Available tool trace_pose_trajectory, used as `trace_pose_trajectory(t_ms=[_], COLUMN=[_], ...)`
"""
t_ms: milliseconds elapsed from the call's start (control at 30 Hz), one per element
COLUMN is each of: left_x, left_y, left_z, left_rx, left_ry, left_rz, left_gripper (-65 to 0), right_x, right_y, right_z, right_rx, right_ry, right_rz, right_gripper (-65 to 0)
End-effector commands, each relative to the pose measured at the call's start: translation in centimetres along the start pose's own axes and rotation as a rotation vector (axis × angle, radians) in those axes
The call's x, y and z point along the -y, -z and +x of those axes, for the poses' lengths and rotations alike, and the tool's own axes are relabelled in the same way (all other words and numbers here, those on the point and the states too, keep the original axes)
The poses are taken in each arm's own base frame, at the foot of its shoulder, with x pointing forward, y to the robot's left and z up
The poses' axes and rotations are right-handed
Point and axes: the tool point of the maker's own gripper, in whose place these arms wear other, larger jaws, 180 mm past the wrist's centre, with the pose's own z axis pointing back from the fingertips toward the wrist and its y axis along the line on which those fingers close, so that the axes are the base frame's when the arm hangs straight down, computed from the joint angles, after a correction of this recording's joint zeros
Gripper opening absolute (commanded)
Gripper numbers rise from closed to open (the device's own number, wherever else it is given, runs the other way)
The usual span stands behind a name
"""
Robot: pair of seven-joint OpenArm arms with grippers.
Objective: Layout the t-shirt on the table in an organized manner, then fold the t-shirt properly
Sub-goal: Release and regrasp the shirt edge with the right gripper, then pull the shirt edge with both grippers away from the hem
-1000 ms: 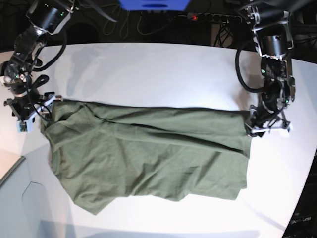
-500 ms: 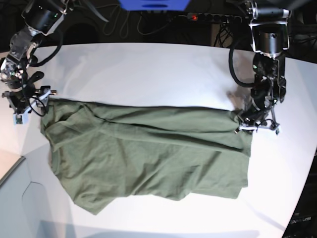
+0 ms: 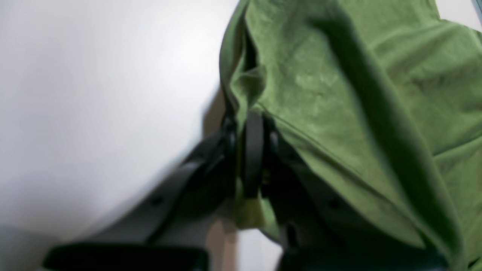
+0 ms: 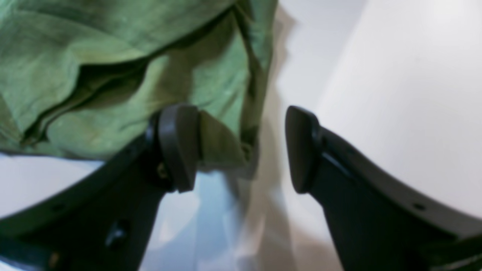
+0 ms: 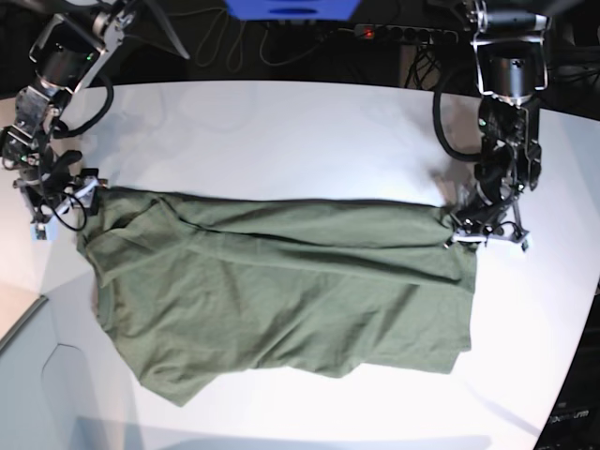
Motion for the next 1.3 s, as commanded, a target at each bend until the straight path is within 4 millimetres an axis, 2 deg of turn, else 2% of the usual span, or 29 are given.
trace_pose_trajectory(t_ms=[0,67,200,233,367,433,567,667,700,767,867,1033,1100,1267], left_x=[0.4,-0.3,-0.7,-1.1,-0.3,0.5,2.0,2.7,3.0,4.5,6.4,10.8,11.2,10.1], left_y=[-0.2,-0.4,-0.5,-0.7,-2.1,-3.0,-4.1,-4.3,-4.2,-4.0,-3.6,-3.6,-3.6,-3.2], left_z=[2.2,1.9,1.6,1.2,1.6,2.3,3.6,4.4,4.7,6.8,9.2,11.5,11.6,10.3], left_rx=[0.046,0.041,0.035,0.027,0.061,0.092,0.138,0.157,0.164,0.201,0.190,0.109,0.093,0.061], left_ry=[0.018,0.022,0.024,0.023,0.052,0.072,0.092,0.095,0.095,0.094,0.111,0.134,0.142,0.142], left_rz=[-0.011,0.001,0.006,0.012,-0.018,-0.044,-0.082,-0.096,-0.101,-0.126,-0.153,-0.225,-0.229,-0.208], left_gripper=[-64.7,-64.8,-64.8,-64.8,-64.8,-64.8,-64.8,-64.8,-64.8,-64.8,-64.8,-64.8,-64.8,-64.8], right_x=[0.8,1.0,0.9,0.9,2.3,2.8,2.4,2.4,2.1,1.1,0.7,0.3,0.2,1.0], right_y=[-0.1,0.3,0.2,0.2,-1.2,-2.4,-3.7,-4.2,-4.2,-4.0,-3.9,-3.8,-3.9,-3.9], right_z=[1.5,1.0,0.6,0.6,1.4,2.6,4.9,6.4,7.5,9.3,11.9,15.5,15.8,14.6], right_rx=[0.042,0.023,0.017,0.017,0.044,0.081,0.145,0.176,0.195,0.222,0.249,0.292,0.292,0.256], right_ry=[0.006,0.018,0.016,0.016,-0.019,-0.060,-0.097,-0.115,-0.132,-0.167,-0.222,-0.248,-0.245,-0.214], right_rz=[-0.012,-0.004,-0.003,-0.003,-0.047,-0.078,-0.105,-0.118,-0.114,-0.096,-0.093,-0.119,-0.121,-0.134], right_gripper=[-32.2,-39.4,-62.1,-65.0,-65.0,-65.0,-65.0,-65.0,-65.0,-65.0,-65.0,-65.0,-65.0,-65.0])
